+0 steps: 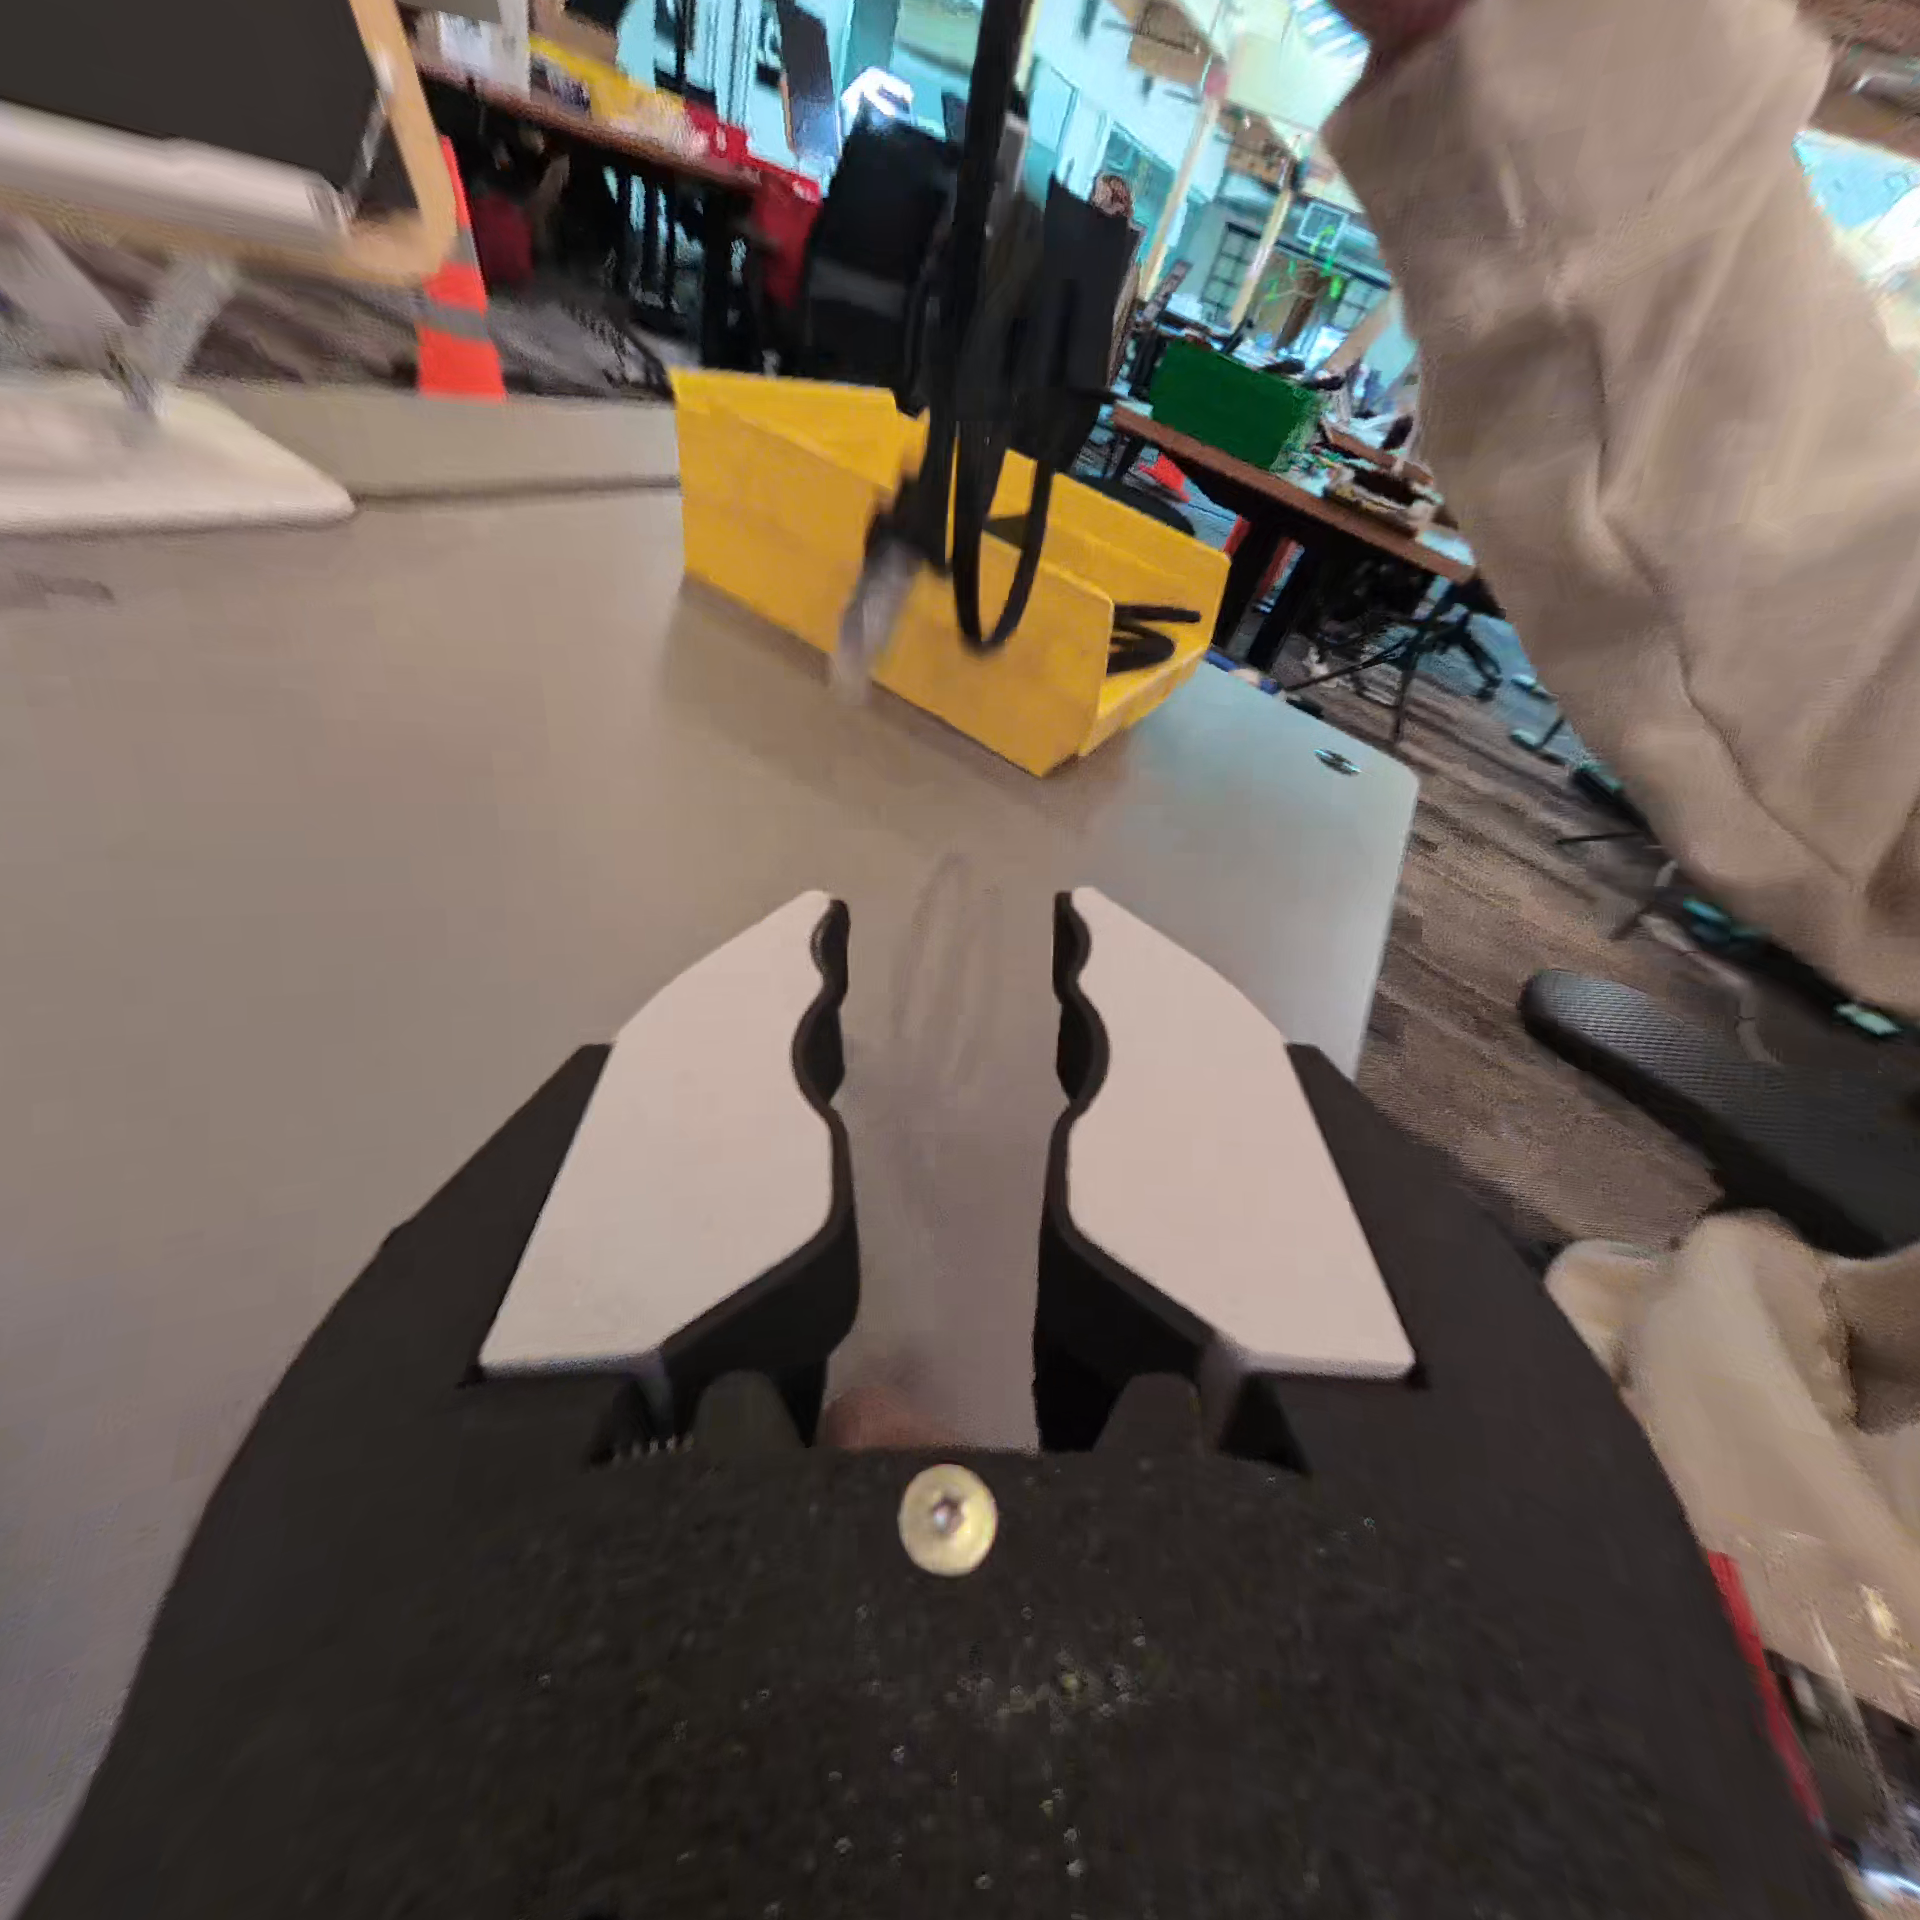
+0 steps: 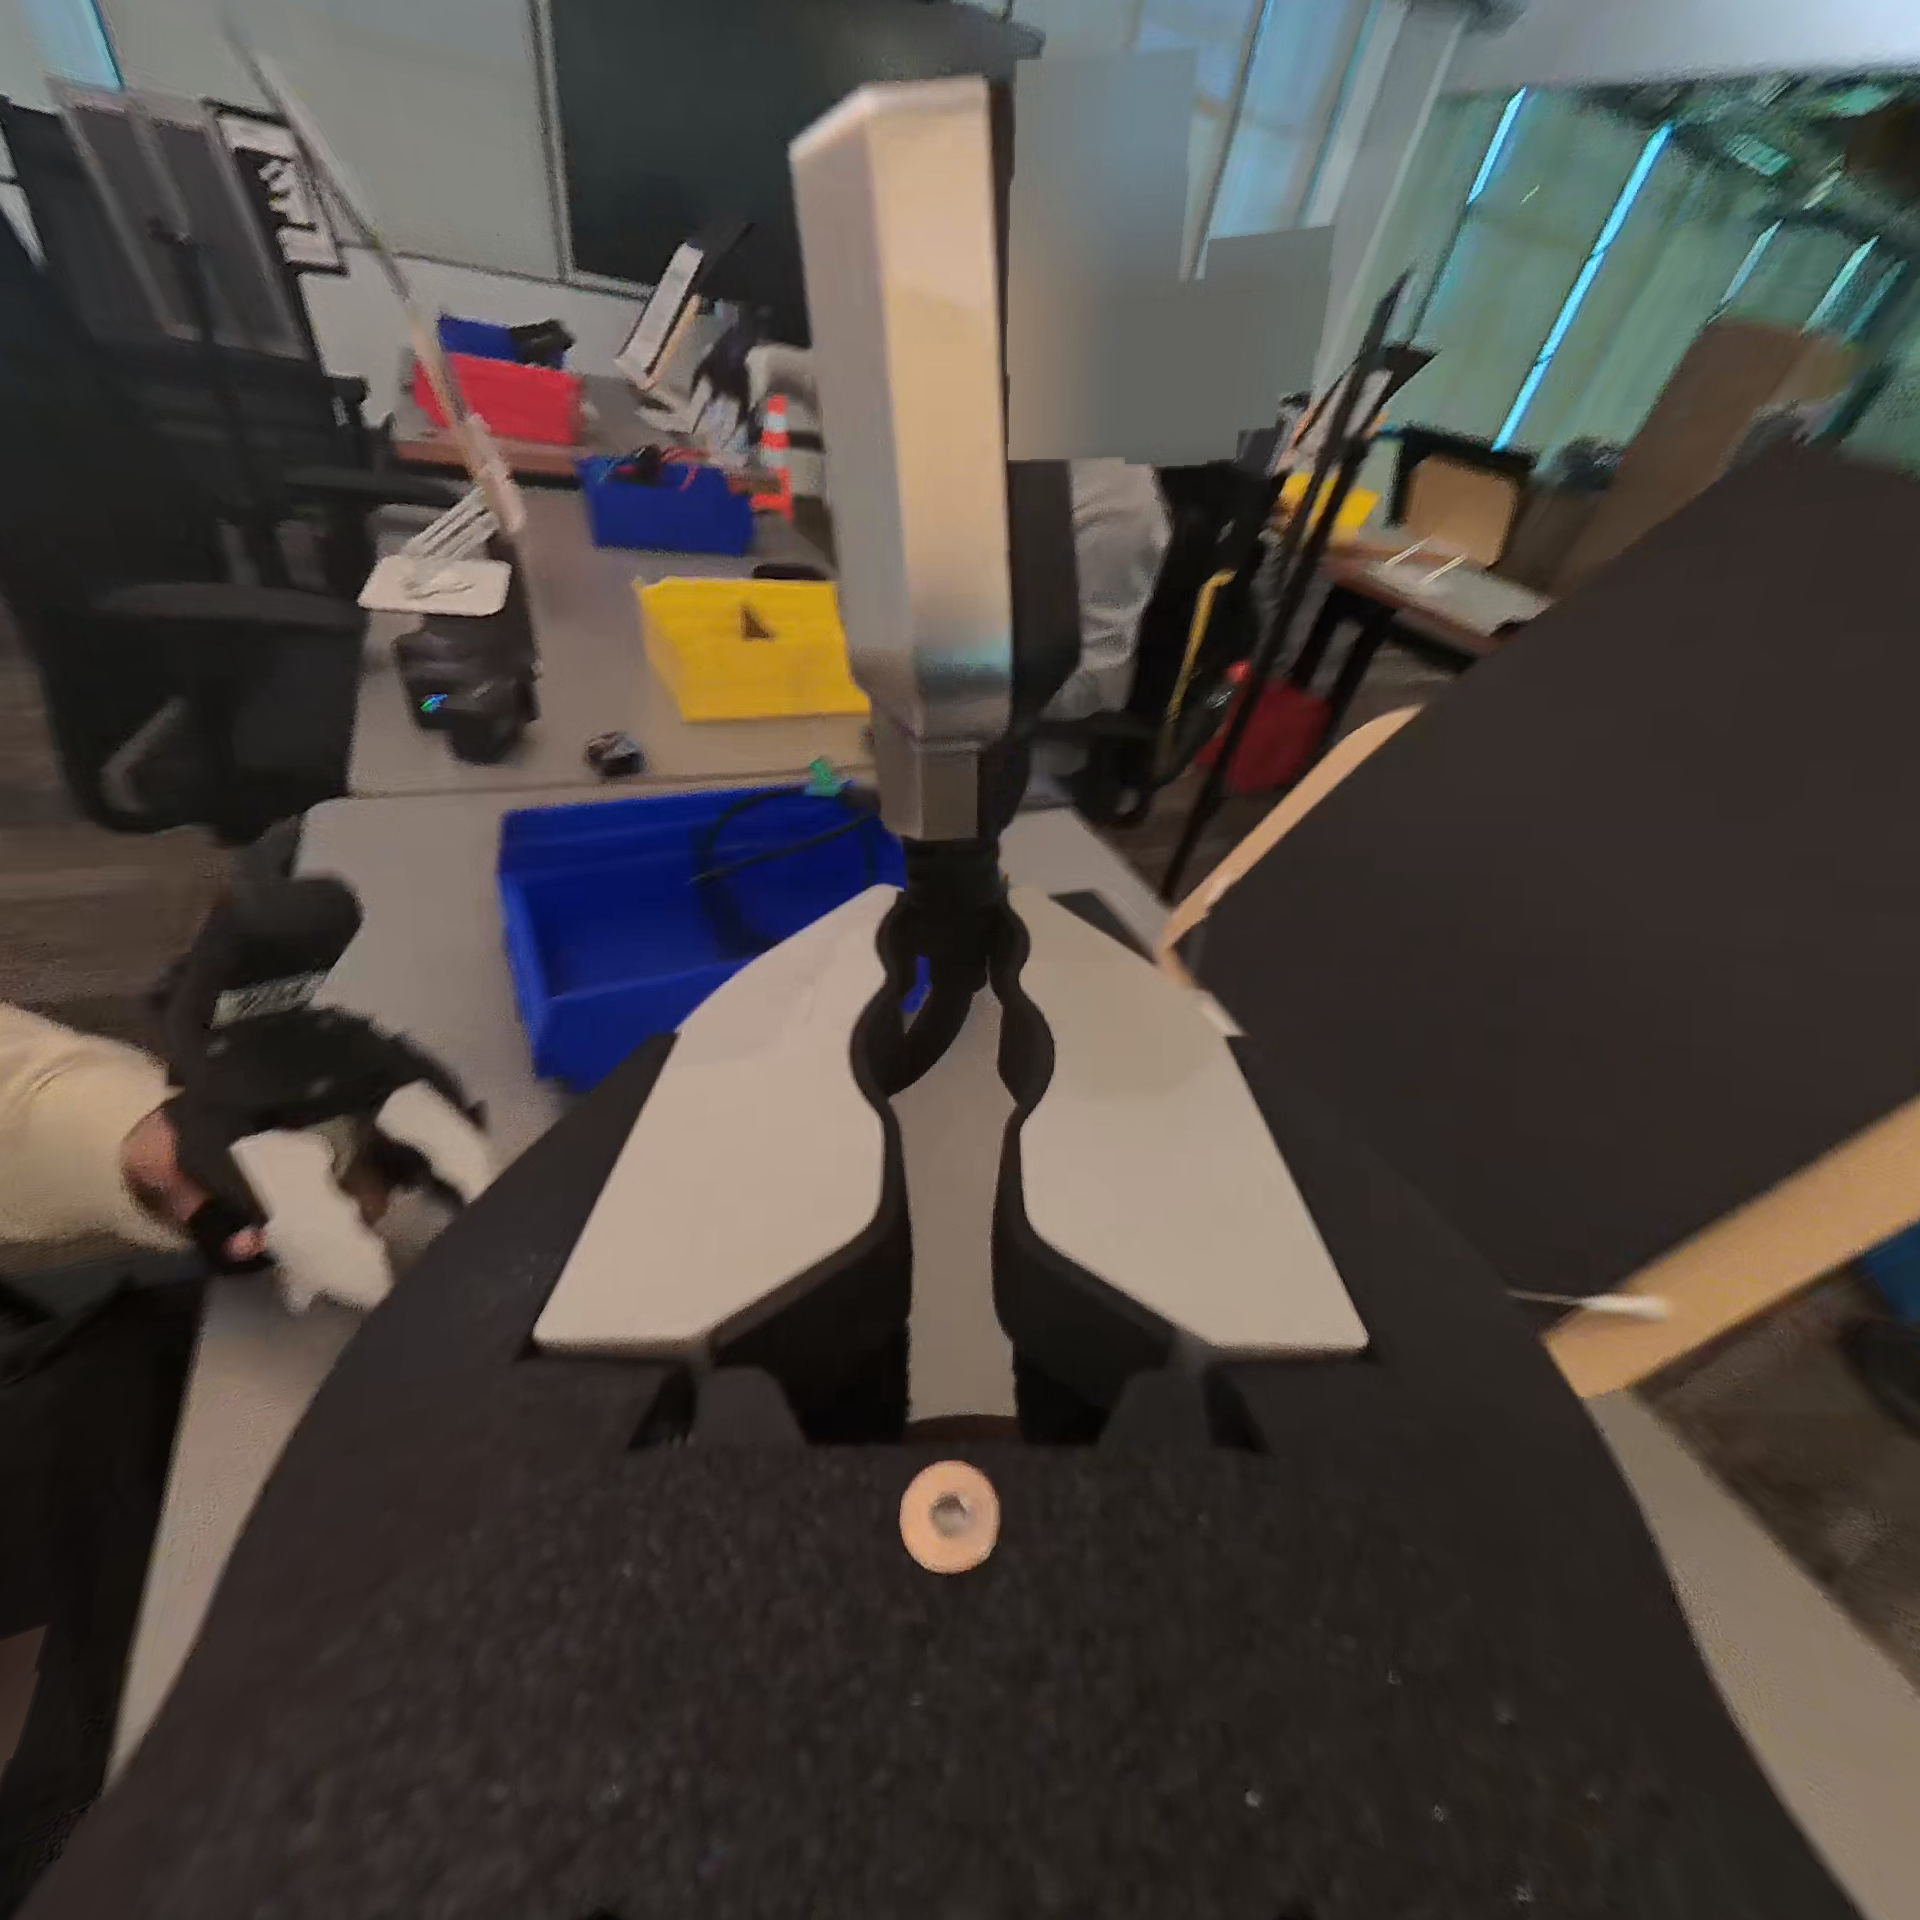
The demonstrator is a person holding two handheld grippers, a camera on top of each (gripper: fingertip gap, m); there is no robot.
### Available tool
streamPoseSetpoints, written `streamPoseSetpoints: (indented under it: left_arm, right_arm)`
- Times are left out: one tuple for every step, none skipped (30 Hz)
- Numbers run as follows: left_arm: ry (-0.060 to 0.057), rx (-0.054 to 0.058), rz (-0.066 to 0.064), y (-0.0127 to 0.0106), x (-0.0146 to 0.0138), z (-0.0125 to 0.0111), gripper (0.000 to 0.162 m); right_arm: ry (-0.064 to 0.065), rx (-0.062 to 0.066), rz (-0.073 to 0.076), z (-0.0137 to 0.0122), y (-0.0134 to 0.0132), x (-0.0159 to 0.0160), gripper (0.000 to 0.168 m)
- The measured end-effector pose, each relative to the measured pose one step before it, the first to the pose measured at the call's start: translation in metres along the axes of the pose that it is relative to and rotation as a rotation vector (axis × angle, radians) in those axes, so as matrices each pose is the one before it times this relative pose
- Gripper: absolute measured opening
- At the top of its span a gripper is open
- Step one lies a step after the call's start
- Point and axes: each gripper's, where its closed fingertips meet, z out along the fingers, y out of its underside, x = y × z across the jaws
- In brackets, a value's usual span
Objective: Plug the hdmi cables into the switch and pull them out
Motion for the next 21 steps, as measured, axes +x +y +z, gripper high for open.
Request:
streamPoseSetpoints:
  left_arm:
    - [0.0155,-0.0036,-0.0274,0.00094,0.0016,-0.00129,0.037]
    - [0.0045,0.0114,-0.008,-0.00259,0.00029,-0.00169,0.038]
    - [-0.0068,0.0122,0.0031,-0.00238,-0.00134,-0.00174,0.037]
    - [-0.0088,0.0016,0.0061,-0.00042,-0.00192,-0.0016,0.037]
    - [-0.0074,-0.0044,0.0075,0.00088,-0.00157,-0.00129,0.037]
    - [-0.0064,-0.0045,0.0085,0.0009,-0.00108,-0.00094,0.037]
    - [-0.0058,-0.0035,0.0073,0.00059,-0.0009,-0.00028,0.037]
    - [-0.0032,-0.0025,0.0048,0.00026,-0.00038,0.00028,0.037]
    - [0.0012,-0.0044,0.0026,0.00032,0.00048,0.00092,0.037]
    - [0.0025,-0.0082,0.0028,0.00116,0.00097,0.00115,0.037]
    - [-0.0007,-0.0084,0.0064,0.00148,0.00093,0.0012,0.037]
    - [-0.0038,-0.007,0.0103,0.00136,0.00074,0.00106,0.037]
    - [-0.0009,-0.0084,0.0121,0.00145,0.00123,0.00111,0.037]
    - [0.0022,-0.0101,0.0105,0.0016,0.00159,0.00142,0.037]
    - [0.003,-0.0087,0.0068,0.00155,0.00136,0.00142,0.037]
    - [0.0052,-0.0086,0.0042,0.00169,0.00148,0.00161,0.037]
    - [0.0051,-0.0108,0.0036,0.00201,0.00118,0.00172,0.037]
    - [0.001,-0.0104,0.0048,0.00195,0.00054,0.00166,0.037]
    - [-0.0002,-0.0083,0.0061,0.0015,0.00032,0.00158,0.037]
    - [0.0024,-0.0072,0.0053,0.00103,0.0006,0.0015,0.037]
    - [0.0035,-0.0052,0.0025,0.00066,0.00055,0.00156,0.037]
  right_arm:
    - [0.0203,0.0143,-0.0101,-0.00658,-0.01639,0.01636,0.013]
    - [0.0203,0.0044,-0.008,-0.0062,-0.01315,0.01609,0.013]
    - [0.0302,-0.0044,-0.0152,-0.00613,-0.00985,0.01658,0.013]
    - [0.0345,-0.0119,-0.0211,-0.00605,-0.0064,0.01632,0.013]
    - [0.0301,-0.0139,-0.0183,-0.00572,-0.00355,0.01519,0.013]
    - [0.0268,-0.0166,-0.0126,-0.00511,-0.00036,0.01395,0.013]
    - [0.0287,-0.0171,-0.0099,-0.00453,0.00297,0.01332,0.013]
    - [0.0247,-0.0167,-0.0023,-0.00361,0.00669,0.01196,0.013]
    - [0.0158,-0.0215,0.0113,-0.00253,0.0117,0.01004,0.013]
    - [0.0065,-0.0315,0.0287,-0.00152,0.01716,0.00857,0.013]
    - [0.0106,-0.0332,0.0369,-0.00103,0.02118,0.00911,0.013]
    - [0.0179,-0.0298,0.0475,-0.00099,0.02332,0.01045,0.013]
    - [0.0185,-0.0253,0.0629,-0.00125,0.02403,0.01131,0.013]
    - [0.01,-0.0221,0.075,-0.0015,0.02345,0.01137,0.013]
    - [-0.0032,-0.0182,0.0906,-0.00131,0.02251,0.01097,0.013]
    - [-0.0152,-0.0343,0.1114,-0.00001,0.0242,0.01105,0.013]
    - [-0.0162,-0.0642,0.1134,0.00165,0.02648,0.01158,0.013]
    - [0.0145,-0.0648,0.0603,0.0033,0.02512,0.01478,0.013]
    - [0.0273,-0.0611,0.0176,0.00491,0.02226,0.01419,0.013]
    - [-0.0015,-0.0585,0.0242,0.00657,0.0188,0.00844,0.013]
    - [-0.0231,-0.0572,0.0479,0.00758,0.01518,0.00451,0.013]
